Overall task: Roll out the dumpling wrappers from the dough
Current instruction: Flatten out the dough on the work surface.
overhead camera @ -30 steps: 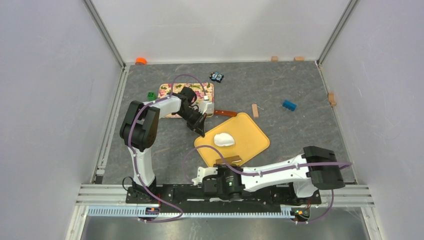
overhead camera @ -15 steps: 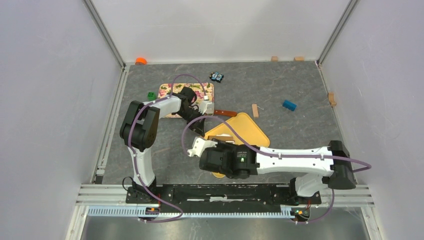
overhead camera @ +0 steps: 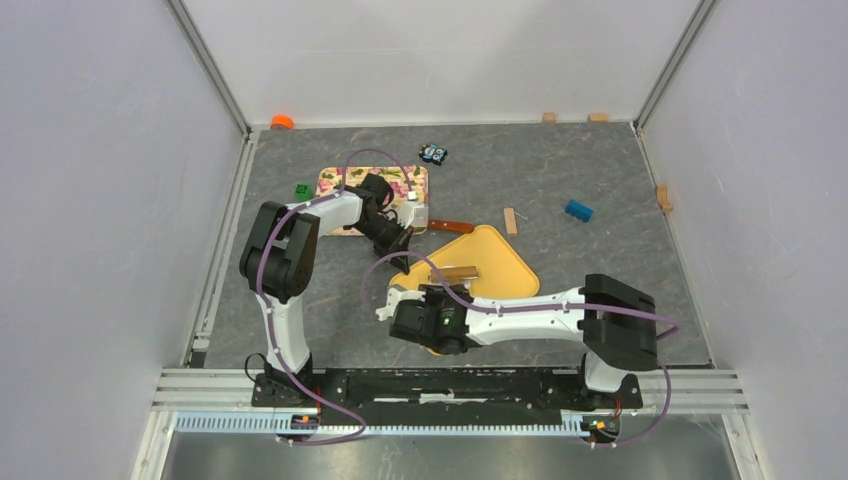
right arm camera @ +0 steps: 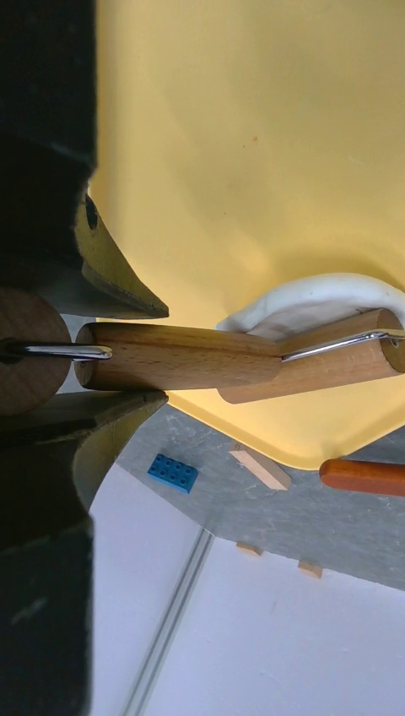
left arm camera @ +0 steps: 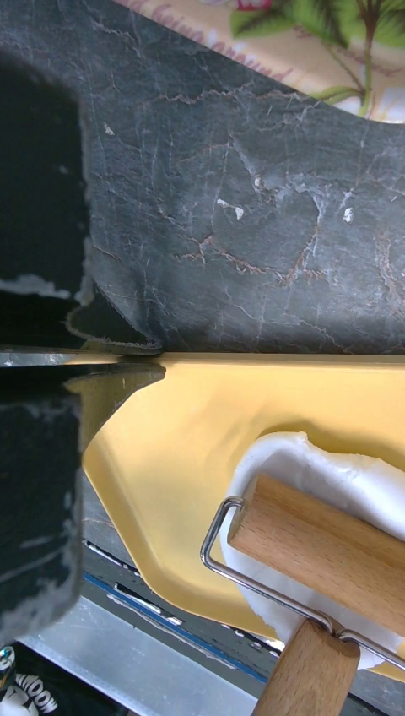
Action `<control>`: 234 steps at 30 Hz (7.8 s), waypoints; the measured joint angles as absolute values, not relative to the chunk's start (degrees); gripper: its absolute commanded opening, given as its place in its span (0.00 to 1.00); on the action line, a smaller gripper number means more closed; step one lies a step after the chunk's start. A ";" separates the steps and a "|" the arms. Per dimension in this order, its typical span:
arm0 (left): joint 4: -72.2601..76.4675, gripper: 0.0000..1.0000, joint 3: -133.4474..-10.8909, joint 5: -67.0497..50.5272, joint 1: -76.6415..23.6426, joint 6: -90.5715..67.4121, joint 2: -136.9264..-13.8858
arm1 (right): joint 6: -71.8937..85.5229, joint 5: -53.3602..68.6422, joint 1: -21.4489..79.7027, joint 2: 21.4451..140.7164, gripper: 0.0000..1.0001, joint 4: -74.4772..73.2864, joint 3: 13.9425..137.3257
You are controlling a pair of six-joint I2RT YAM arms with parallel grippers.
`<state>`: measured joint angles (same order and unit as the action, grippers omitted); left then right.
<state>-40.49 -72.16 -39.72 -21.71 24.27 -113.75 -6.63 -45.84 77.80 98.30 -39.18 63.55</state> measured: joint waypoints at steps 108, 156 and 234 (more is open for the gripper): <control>-41.50 0.02 -72.18 -39.81 -21.67 24.34 -113.75 | 3.18 -45.41 82.21 99.29 0.00 -44.53 65.69; -41.69 0.02 -72.18 -39.79 -21.67 24.32 -113.75 | 8.23 -44.91 91.48 94.96 0.00 -43.90 60.03; -43.03 0.02 -72.34 -39.77 -21.67 23.75 -114.02 | -8.27 -43.97 88.77 91.37 0.00 -54.92 80.07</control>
<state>-43.03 -72.34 -39.77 -21.67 23.75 -114.02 -8.27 -43.97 88.77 91.37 -54.92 80.07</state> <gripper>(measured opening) 0.063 0.387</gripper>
